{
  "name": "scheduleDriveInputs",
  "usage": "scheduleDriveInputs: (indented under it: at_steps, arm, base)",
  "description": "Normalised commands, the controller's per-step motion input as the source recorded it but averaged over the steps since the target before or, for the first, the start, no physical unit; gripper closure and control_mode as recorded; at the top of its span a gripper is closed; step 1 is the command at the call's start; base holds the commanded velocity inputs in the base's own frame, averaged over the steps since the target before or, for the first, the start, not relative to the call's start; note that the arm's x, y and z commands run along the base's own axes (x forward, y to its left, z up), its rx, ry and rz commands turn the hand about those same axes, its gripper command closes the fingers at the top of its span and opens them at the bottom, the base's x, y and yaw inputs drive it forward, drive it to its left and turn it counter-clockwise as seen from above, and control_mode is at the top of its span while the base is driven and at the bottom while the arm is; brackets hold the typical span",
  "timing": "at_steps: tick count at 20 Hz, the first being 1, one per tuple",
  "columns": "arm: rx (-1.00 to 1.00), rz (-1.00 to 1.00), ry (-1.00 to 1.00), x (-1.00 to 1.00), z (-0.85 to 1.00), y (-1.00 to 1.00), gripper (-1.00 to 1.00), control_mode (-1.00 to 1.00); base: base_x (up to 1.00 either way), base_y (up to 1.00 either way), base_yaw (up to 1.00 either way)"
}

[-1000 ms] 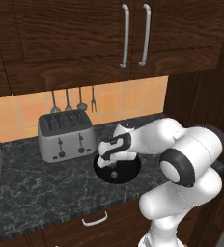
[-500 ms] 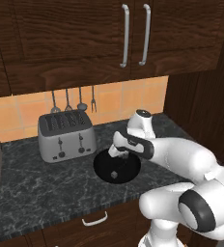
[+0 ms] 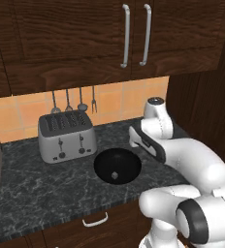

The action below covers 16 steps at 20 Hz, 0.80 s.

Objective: Grab a lemon wedge from the fridge and one ice cube from the ice bowl, and put them in the glass of lemonade.

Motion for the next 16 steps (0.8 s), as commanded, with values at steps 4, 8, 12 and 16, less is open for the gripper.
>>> scheduleDriveInputs:
  at_steps: [4, 8, 12, 16]
  arm:
    - [-0.11, -0.24, 0.0, 0.08, 0.31, -1.0, 1.0, -1.0]
    - [0.0, -0.19, 0.0, 0.1, 0.09, -1.0, 1.0, -1.0]
    - [0.08, -0.13, 0.0, 0.0, -0.09, -1.0, 1.0, -1.0]
    - [0.18, -0.06, 0.09, 0.0, -0.11, -0.95, 1.0, -1.0]
  base:
    - [0.0, 0.0, 0.0]
    - [0.0, 0.0, 0.0]
    - [0.0, 0.0, 0.0]
    - [0.0, 0.0, 0.0]
